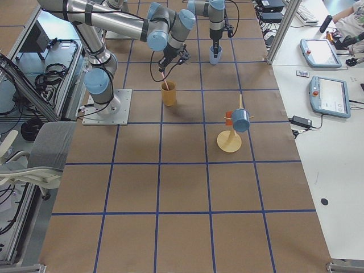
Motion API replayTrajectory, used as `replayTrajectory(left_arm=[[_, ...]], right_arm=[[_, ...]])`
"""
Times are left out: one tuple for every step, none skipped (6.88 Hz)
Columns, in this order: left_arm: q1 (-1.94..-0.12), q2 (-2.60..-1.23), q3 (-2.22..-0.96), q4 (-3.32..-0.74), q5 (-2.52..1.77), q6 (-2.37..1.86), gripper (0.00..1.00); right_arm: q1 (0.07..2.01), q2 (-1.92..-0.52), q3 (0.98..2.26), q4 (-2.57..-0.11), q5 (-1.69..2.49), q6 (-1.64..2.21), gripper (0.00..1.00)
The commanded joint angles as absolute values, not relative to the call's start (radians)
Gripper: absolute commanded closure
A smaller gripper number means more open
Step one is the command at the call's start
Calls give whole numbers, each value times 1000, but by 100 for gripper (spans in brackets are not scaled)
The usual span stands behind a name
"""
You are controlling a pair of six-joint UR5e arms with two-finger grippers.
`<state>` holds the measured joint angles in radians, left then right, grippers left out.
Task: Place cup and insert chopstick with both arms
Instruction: 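Carry the blue cup to center with the left gripper while the right grasps the chopstick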
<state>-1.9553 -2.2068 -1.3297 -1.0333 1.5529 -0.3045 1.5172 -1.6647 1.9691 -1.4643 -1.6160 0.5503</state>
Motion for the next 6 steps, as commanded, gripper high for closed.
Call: replayTrajectory(left_arm=[[-1877,-2116,-1318,-1157,1559,-287,0],[-1815,-2050,-1328,-1240,1554,-284,0],[-1789,-1987,-1344,-1297,1560,-259,0],[-1746,-1918,-1362,-1409,1571,-159,0],[-1691,-1832,-1382,-1484,1559,-128,0],[-1675,-1769,-1405,-1485,1557,-120,0]], right_arm=[[1517,-1670,1964,-1486,-1614,549,100],[1517,-1667,1933,-1477,-1612,551,100],[1517,-1664,1910,-1464,-1612,549,100],[1517,-1664,1882,-1436,-1611,549,100],[1517,-1664,1847,-1398,-1602,549,100],[1516,-1669,1815,-1341,-1564,551,100]])
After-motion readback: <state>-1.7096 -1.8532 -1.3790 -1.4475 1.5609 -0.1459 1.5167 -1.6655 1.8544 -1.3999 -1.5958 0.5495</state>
